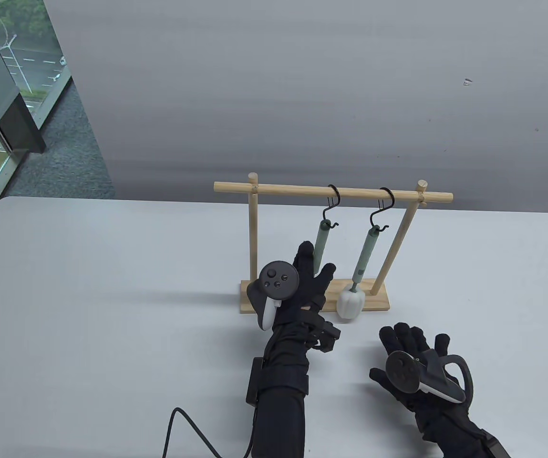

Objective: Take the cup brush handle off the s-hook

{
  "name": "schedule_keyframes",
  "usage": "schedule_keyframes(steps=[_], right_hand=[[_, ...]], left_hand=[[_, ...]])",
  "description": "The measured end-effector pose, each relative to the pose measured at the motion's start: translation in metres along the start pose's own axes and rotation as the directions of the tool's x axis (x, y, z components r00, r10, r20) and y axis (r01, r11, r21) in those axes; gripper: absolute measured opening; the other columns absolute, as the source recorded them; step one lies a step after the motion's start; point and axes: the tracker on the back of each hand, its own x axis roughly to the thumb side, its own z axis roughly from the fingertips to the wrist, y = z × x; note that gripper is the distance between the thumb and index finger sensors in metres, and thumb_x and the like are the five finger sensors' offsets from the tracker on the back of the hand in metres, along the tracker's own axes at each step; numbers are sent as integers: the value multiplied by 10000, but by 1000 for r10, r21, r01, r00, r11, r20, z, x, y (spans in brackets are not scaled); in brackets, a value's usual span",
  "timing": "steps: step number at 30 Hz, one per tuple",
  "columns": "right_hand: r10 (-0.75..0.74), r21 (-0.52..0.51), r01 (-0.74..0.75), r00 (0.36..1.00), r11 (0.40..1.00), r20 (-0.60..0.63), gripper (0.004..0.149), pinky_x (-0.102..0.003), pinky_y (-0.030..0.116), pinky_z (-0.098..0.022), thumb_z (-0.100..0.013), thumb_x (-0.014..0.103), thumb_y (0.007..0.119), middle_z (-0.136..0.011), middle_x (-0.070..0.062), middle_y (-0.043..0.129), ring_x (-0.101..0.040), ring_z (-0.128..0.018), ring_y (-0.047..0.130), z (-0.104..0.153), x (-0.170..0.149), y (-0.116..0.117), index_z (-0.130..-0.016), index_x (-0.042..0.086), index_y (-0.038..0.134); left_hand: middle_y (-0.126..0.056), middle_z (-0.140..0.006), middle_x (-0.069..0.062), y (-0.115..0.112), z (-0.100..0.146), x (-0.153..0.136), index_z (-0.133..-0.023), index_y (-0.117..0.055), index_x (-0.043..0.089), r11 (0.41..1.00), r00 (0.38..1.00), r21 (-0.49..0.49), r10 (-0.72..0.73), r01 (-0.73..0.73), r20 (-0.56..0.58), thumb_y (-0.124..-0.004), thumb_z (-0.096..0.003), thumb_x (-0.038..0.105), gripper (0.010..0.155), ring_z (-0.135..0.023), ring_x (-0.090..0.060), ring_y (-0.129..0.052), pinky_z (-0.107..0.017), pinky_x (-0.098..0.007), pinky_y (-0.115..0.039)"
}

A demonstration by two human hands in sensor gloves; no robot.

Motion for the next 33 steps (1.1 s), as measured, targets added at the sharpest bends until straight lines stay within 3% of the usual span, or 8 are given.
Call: schedule_keyframes(steps=[10, 33], right_hand=[[15, 23, -15, 1000, 1000, 5, 852, -779, 212, -615, -458, 609, 529, -1095, -295, 262, -539, -1033, 462, -1, 1, 1, -1065, 122, 182], [15, 57, -13, 999, 998, -34, 843, -770, 248, -623, -459, 601, 535, -1091, -295, 278, -535, -1026, 477, 4, -3, 1, -1066, 114, 210]], left_hand=[[-735, -1017, -177, 2, 8, -7, -984, -587, 127, 998, 998, 1, 62, -62, 7, -764, -492, 412, 595, -881, -428, -843, -651, -634, -583], [-873, -879, -143, -3, 48, 11, -958, -626, 80, 955, 966, -163, 257, -248, 34, -771, -487, 396, 585, -651, -321, -1029, -601, -590, -676]])
